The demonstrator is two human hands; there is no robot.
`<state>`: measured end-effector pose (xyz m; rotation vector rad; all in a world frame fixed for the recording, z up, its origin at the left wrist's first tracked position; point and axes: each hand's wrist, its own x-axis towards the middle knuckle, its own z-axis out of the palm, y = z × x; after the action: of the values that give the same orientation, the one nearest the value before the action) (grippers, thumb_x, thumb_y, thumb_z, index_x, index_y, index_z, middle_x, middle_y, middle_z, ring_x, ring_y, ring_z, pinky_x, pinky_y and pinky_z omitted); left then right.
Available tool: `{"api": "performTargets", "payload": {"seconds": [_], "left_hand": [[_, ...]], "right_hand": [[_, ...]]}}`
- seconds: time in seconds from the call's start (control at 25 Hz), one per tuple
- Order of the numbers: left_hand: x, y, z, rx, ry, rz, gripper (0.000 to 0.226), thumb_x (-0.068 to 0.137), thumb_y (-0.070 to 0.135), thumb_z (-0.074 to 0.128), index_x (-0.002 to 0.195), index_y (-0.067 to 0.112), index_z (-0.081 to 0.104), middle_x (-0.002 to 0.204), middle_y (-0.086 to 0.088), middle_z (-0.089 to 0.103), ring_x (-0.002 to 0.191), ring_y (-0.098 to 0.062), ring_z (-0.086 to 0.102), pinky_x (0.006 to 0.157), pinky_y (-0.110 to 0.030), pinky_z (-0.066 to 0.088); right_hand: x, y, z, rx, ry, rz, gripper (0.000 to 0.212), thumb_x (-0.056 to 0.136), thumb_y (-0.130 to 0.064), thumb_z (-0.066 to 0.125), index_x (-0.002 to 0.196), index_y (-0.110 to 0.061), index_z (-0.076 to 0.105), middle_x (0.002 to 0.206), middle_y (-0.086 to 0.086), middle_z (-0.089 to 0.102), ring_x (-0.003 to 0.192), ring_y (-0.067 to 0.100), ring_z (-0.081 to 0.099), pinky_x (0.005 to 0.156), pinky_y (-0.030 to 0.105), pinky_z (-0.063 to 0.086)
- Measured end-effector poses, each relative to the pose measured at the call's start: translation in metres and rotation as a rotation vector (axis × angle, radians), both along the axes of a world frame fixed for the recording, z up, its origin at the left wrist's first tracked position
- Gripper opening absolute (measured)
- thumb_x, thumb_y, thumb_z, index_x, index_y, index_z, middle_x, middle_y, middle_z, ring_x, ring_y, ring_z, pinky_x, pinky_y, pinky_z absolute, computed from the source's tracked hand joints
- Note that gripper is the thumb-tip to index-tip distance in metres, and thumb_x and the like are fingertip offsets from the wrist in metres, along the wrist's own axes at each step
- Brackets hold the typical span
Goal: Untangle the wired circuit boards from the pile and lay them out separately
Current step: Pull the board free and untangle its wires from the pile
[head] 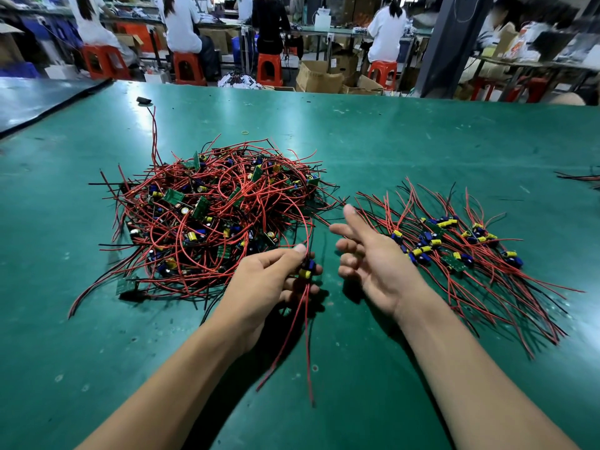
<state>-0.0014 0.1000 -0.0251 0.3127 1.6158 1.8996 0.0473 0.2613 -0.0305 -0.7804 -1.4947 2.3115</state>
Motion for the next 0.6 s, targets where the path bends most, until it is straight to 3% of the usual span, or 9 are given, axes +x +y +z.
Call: {"api": "performTargets", "payload": {"seconds": [0.12,0.24,0.36,0.44,0.52,0.6], "left_hand": [[0.003,0.000,0.004,0.089,-0.050,-0.019,0.034,0.098,0.032,0.053,0.100,0.006,0.074,0.096,-0.015,0.075,0.070,-0.020,0.071,0.058,-0.024,0.057],[0.007,-0.002,0.007,0.092,-0.031,-0.079,0.040,0.100,0.040,0.046,0.111,0.013,0.072,0.097,-0.011,0.077,0.080,-0.021,0.074,0.064,-0.023,0.058],[0.007,0.000,0.005,0.042,0.074,-0.079,0.034,0.101,0.039,0.045,0.111,0.022,0.073,0.104,-0.006,0.076,0.086,-0.019,0.073,0.068,-0.022,0.057],[0.003,0.002,0.002,0.001,0.125,0.026,0.022,0.100,0.029,0.052,0.112,0.021,0.069,0.113,-0.010,0.071,0.086,-0.020,0.070,0.074,-0.033,0.058],[-0.003,0.002,-0.003,-0.038,0.151,0.136,0.021,0.098,0.016,0.057,0.119,0.018,0.063,0.115,-0.012,0.067,0.085,-0.021,0.070,0.082,-0.045,0.058],[-0.006,0.002,-0.007,-0.056,0.128,0.199,0.035,0.097,0.008,0.057,0.131,0.014,0.054,0.113,-0.010,0.064,0.085,-0.023,0.071,0.083,-0.046,0.058]], "right_hand": [[0.006,-0.016,0.001,0.422,-0.052,0.111,0.036,0.077,-0.048,0.081,0.095,-0.019,0.070,0.081,-0.002,0.063,0.056,0.007,0.054,0.050,0.022,0.044],[0.011,-0.024,0.002,0.801,-0.082,0.100,0.035,0.076,-0.035,0.086,0.102,-0.026,0.064,0.089,-0.007,0.064,0.065,0.008,0.058,0.063,0.027,0.052],[0.012,-0.022,0.006,0.953,-0.011,0.007,0.021,0.080,-0.025,0.083,0.092,-0.029,0.065,0.082,-0.010,0.067,0.065,0.003,0.056,0.067,0.015,0.049],[0.014,-0.009,0.009,1.012,-0.027,-0.121,0.013,0.084,-0.021,0.079,0.093,-0.027,0.071,0.083,-0.013,0.070,0.072,0.004,0.063,0.072,0.013,0.049],[0.018,0.012,0.014,1.050,-0.151,-0.217,0.019,0.088,-0.023,0.076,0.105,-0.017,0.076,0.092,-0.006,0.074,0.084,0.008,0.066,0.083,0.017,0.049],[0.024,0.025,0.013,1.202,-0.352,-0.242,0.035,0.090,-0.031,0.073,0.121,-0.014,0.072,0.114,0.005,0.072,0.106,0.020,0.063,0.097,0.027,0.044]]}}
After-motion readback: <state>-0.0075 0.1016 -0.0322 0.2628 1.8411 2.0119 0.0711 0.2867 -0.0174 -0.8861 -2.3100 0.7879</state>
